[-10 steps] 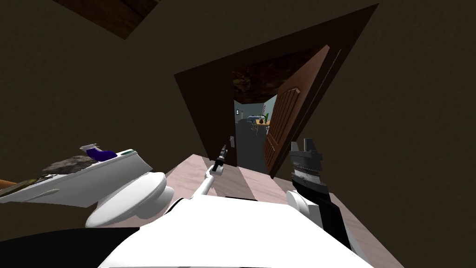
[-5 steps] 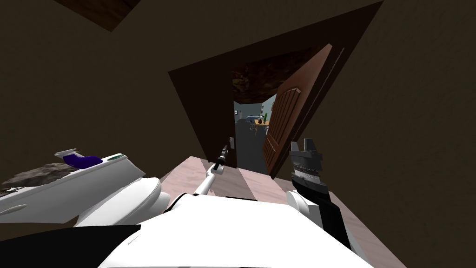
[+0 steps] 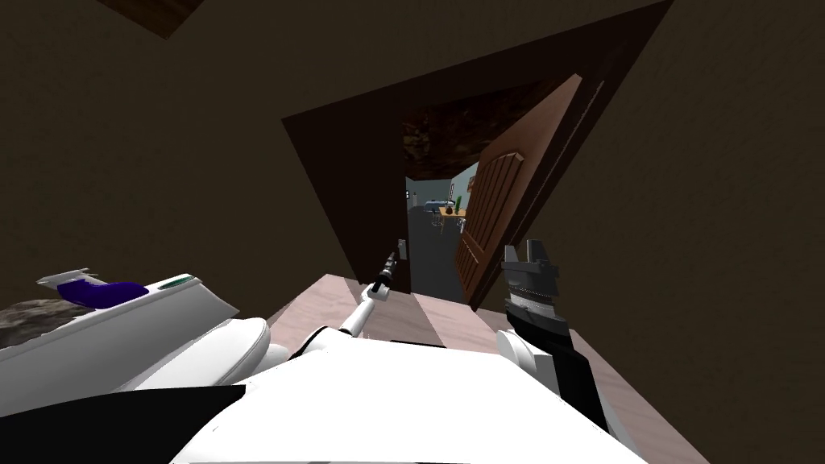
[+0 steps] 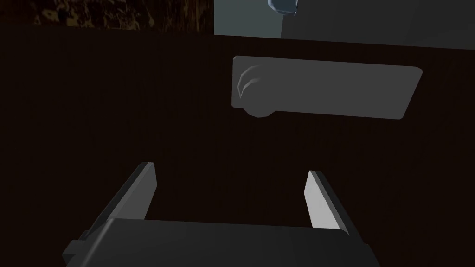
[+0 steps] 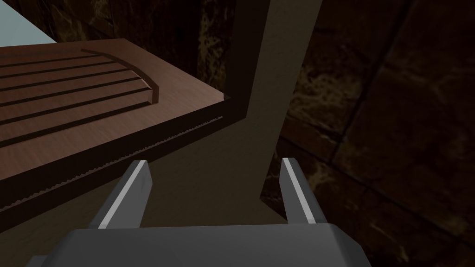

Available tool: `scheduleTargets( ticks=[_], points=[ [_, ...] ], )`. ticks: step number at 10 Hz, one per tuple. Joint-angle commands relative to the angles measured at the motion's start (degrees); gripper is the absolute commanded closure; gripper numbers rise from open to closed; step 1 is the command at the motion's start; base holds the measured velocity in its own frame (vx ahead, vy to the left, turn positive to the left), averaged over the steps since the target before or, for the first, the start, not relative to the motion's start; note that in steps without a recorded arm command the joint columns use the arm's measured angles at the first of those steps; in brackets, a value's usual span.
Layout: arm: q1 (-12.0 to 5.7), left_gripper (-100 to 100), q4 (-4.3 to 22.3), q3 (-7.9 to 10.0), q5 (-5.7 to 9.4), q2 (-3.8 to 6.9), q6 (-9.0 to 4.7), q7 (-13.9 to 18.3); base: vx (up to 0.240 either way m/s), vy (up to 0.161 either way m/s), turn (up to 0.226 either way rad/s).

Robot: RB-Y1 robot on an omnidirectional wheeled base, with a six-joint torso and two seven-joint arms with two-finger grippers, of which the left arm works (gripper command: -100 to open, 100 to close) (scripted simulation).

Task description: Push the door open

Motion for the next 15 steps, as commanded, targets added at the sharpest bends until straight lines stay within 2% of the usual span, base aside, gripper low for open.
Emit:
scheduleTargets(
  ticks=[1,4,6,15],
  points=[
    [-0.95,-100,1.6,-0.05,0.09,0.04,0.10,0.1,0.064,0.067,-0.031],
    [-2.82,-100,4.7,-0.20,0.27,0.03,0.49,0.3,0.067,0.055,-0.053],
    [-2.63,-100,4.7,-0.03,0.29,0.05,0.18,0.2,0.069,0.011,-0.012],
    [-2.65,-100,5.3,0.80,0.54,0.19,-0.15,-0.1,0.177,-0.024,-0.021]
  ],
)
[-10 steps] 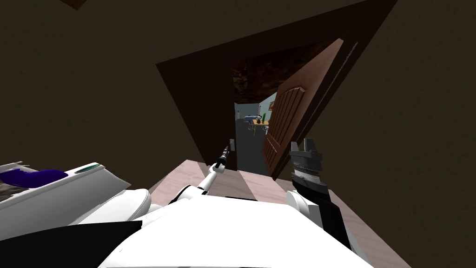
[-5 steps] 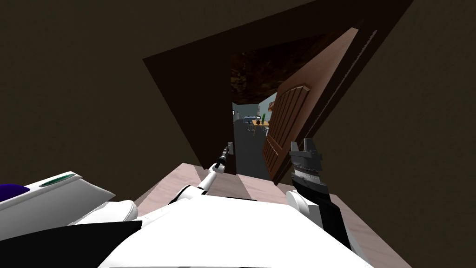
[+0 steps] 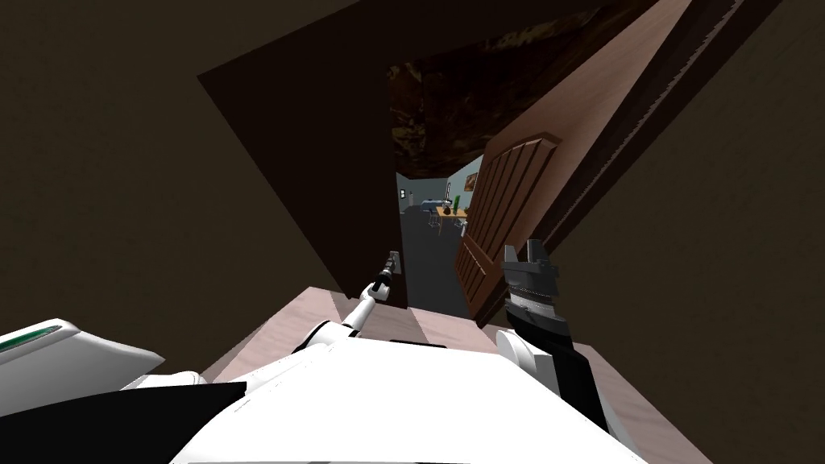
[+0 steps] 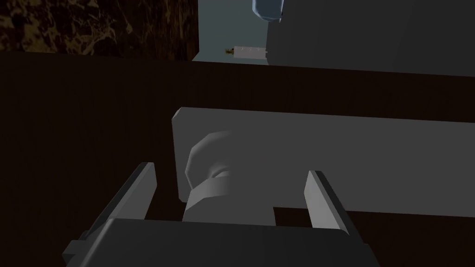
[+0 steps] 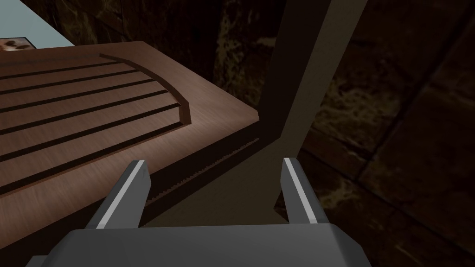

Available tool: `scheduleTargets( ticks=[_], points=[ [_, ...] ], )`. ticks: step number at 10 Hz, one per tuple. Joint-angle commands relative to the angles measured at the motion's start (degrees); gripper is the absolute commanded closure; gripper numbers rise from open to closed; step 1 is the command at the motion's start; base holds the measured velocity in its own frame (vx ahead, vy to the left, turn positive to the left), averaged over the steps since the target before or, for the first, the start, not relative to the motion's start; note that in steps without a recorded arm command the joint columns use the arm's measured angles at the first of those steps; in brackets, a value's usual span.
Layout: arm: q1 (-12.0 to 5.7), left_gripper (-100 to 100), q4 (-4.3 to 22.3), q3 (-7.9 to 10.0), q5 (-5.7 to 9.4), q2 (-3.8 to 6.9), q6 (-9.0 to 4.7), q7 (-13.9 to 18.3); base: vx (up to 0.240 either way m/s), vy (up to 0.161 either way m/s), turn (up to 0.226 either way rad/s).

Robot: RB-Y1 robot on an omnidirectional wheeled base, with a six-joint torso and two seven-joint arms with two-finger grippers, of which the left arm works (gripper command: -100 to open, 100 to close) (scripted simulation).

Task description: Push the door open

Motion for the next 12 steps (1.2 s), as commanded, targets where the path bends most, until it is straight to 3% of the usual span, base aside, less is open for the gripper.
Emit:
scheduleTargets(
  ticks=[1,6,12],
  points=[
    [0.02,100,0.0,-0.01,0.00,0.00,0.02,0.0,-0.014,0.003,0.003],
    [0.02,100,0.0,-0.01,0.00,0.00,0.02,0.0,-0.008,0.003,-0.006],
    [-0.09,100,0.3,2.70,0.74,0.94,0.06,-1.0,0.149,-0.068,0.039]
  ],
)
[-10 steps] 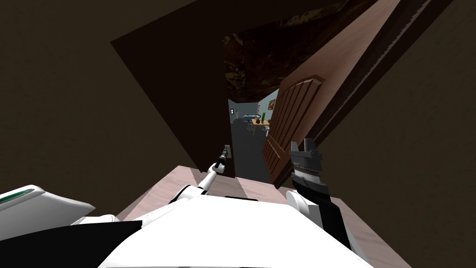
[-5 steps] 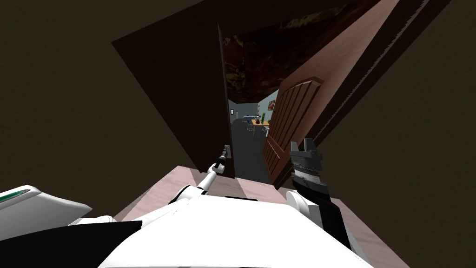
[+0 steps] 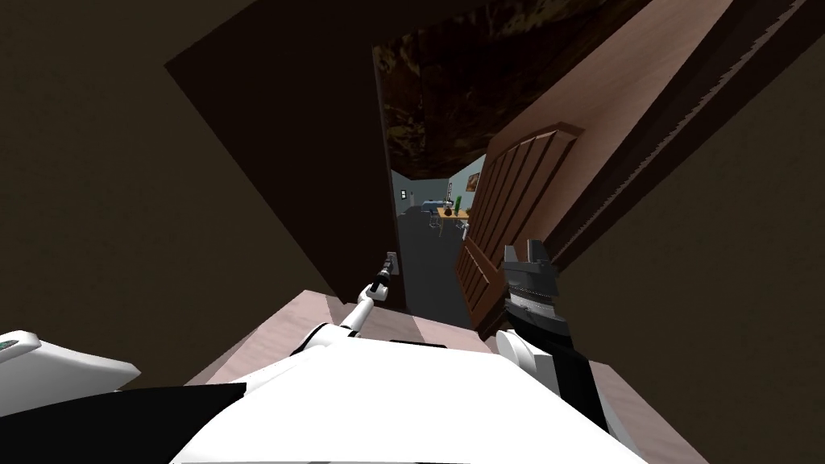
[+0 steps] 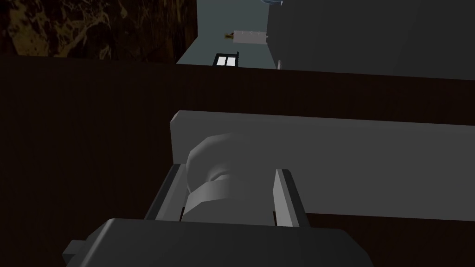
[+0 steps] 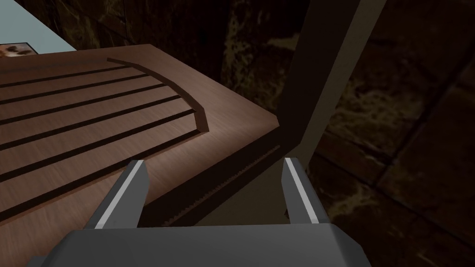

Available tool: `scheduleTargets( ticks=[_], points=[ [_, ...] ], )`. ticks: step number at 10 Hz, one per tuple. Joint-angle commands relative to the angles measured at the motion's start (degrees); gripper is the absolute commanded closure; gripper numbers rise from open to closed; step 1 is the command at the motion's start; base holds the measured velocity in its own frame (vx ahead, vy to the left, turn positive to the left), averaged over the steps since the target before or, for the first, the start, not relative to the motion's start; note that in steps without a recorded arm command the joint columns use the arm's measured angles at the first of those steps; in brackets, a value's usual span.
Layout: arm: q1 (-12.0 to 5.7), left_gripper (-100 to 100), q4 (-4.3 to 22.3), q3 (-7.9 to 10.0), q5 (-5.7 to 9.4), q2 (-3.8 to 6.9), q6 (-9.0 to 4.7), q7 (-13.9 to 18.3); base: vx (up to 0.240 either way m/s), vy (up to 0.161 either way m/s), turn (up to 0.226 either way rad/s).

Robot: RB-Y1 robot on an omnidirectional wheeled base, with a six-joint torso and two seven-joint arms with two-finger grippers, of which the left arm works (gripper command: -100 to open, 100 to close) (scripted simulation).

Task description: Push the door open

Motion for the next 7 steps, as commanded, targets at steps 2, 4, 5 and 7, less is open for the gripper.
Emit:
scheduleTargets(
  ticks=[2,4,5,7],
  points=[
    [-0.87,100,1.0,1.66,0.52,1.24,-0.40,-0.2,0.187,-0.082,0.036],
    [-0.79,100,1.2,2.85,0.85,1.63,-0.38,-0.7,0.194,-0.107,0.062],
    [-0.74,100,1.3,3.47,1.03,1.83,-0.37,-0.9,0.208,-0.110,0.081],
    [-0.65,100,1.5,4.75,1.39,2.25,-0.35,-1.3,0.190,-0.107,0.063]
  ],
)
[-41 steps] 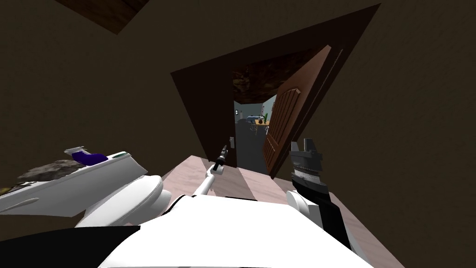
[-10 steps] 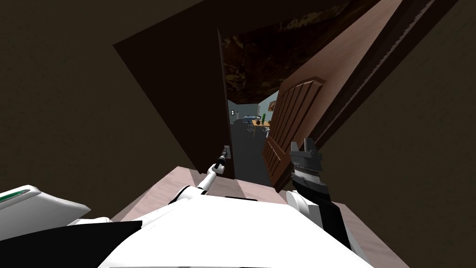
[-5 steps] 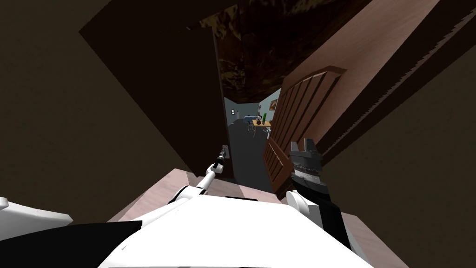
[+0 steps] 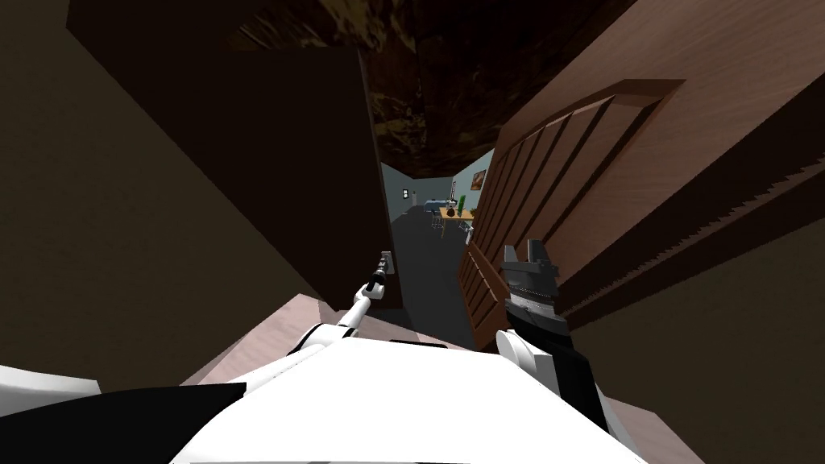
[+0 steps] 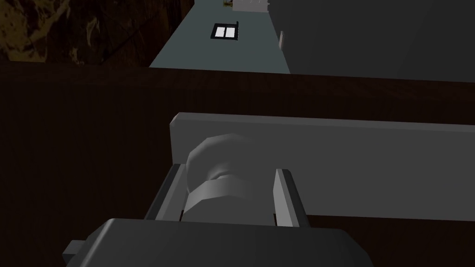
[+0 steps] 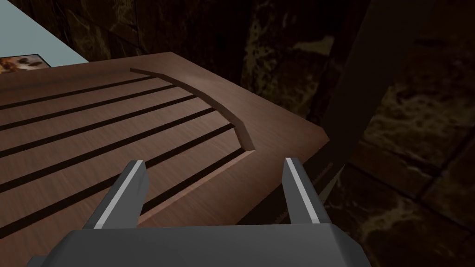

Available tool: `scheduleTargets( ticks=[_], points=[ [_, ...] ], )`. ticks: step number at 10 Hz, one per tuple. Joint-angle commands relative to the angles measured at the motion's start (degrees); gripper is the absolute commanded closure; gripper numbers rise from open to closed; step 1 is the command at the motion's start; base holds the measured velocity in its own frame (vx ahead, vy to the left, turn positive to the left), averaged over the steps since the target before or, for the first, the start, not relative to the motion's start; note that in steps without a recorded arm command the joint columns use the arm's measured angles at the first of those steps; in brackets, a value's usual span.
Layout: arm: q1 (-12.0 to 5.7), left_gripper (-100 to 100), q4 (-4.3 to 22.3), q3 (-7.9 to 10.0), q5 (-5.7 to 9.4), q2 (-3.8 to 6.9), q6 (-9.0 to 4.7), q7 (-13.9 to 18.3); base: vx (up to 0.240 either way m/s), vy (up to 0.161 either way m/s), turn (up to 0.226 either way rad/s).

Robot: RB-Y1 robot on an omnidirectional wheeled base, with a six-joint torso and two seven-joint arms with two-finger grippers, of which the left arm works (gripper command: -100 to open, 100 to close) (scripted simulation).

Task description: Push the door open

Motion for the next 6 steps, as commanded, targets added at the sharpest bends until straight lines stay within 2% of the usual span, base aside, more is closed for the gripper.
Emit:
scheduleTargets(
  ticks=[1,3,4,6],
  points=[
    [-0.40,100,1.0,1.60,0.43,1.09,-0.71,-0.4,0.191,-0.082,0.077],
    [-0.31,100,1.3,2.93,0.80,1.52,-0.69,-0.8,0.178,-0.104,0.044],
    [-0.31,100,1.3,2.93,0.80,1.52,-0.69,-0.8,0.123,-0.076,0.062],
    [-0.19,100,1.5,4.56,1.25,2.05,-0.67,-1.4,0.168,-0.120,0.087]
  ],
)
